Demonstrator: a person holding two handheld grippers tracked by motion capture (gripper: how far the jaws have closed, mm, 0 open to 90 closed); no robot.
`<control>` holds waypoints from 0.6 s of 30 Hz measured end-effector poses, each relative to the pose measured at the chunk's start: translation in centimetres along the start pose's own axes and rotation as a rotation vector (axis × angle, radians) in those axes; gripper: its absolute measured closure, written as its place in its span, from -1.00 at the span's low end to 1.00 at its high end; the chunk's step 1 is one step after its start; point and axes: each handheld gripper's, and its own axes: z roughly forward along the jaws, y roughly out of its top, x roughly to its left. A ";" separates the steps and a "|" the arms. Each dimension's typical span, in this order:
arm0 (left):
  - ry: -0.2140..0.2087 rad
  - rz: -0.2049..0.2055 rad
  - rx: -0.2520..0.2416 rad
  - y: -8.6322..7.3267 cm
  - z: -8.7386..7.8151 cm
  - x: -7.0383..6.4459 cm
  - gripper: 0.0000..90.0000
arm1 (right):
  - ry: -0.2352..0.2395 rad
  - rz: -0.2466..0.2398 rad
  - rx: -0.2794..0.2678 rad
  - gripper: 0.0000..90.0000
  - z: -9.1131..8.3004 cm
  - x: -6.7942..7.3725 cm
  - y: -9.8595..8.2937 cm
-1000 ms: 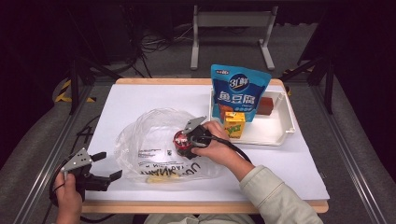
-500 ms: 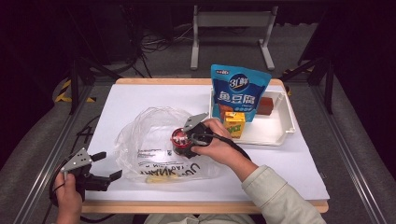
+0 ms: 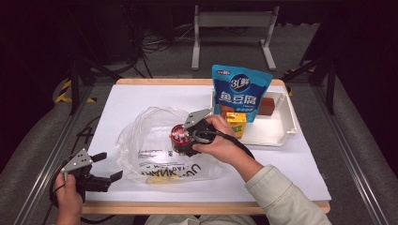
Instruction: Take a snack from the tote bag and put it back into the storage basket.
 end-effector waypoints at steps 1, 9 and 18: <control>-0.001 0.001 -0.001 0.0 0.0 0.0 -0.97 | -0.001 0.002 -0.006 -0.43 -0.2 0.0 0.1; 0.000 -0.001 -0.005 0.0 0.0 0.0 -0.97 | -0.002 0.001 -0.033 -0.43 -2.1 -0.1 1.2; 0.001 -0.001 -0.003 0.0 0.0 0.0 -0.97 | -0.007 0.018 -0.043 -0.43 -4.1 -0.3 1.7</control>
